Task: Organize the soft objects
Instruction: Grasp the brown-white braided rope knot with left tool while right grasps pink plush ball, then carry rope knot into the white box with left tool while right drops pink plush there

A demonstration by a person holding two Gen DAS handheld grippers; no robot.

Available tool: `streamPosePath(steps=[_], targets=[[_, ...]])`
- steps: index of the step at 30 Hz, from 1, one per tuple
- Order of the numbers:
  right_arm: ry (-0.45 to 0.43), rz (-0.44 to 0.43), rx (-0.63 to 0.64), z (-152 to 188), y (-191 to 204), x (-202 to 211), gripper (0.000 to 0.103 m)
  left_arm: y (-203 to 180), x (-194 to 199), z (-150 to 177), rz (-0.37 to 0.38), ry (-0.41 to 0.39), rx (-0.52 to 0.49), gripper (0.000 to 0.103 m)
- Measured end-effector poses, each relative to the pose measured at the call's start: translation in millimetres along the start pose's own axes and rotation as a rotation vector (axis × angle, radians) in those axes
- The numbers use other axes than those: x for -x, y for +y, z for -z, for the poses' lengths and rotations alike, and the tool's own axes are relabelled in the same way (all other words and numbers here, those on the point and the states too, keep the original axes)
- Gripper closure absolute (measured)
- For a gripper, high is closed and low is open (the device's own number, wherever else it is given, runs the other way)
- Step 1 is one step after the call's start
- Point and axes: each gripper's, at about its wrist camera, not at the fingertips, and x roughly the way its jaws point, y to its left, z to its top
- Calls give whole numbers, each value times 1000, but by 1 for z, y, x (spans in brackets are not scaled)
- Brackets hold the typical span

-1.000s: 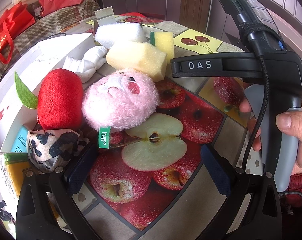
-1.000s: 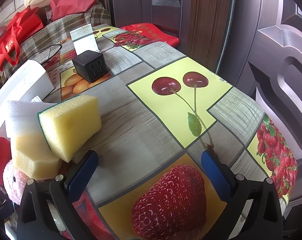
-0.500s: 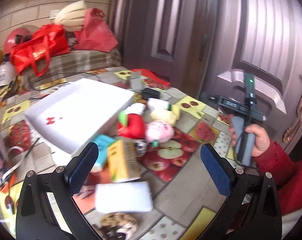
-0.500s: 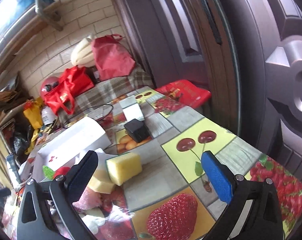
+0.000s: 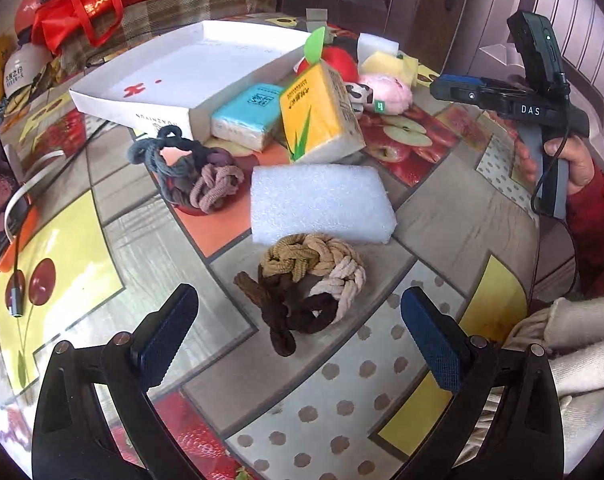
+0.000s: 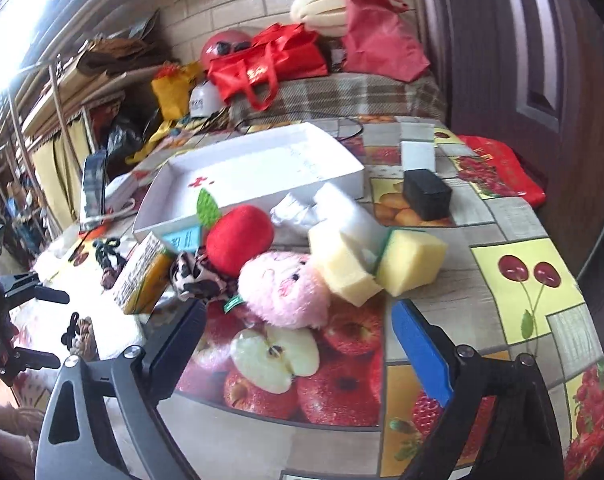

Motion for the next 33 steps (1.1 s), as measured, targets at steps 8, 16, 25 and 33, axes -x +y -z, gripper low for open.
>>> streamPosePath(steps=[8,16,25,33], targets=[[125,53,16,-4,10,-39,10,-2,-15,-5,-19,39,1,10],[159,100,57,-19,17,-71,10,-2,-9,-6,-57,22,-53,59],[87,62,69,-16,15,-49,40,10,16,6,-64,-111,2,68],[-348,143,-38,-21,-2,37,38,48,71,3,-339,-547,186,68]])
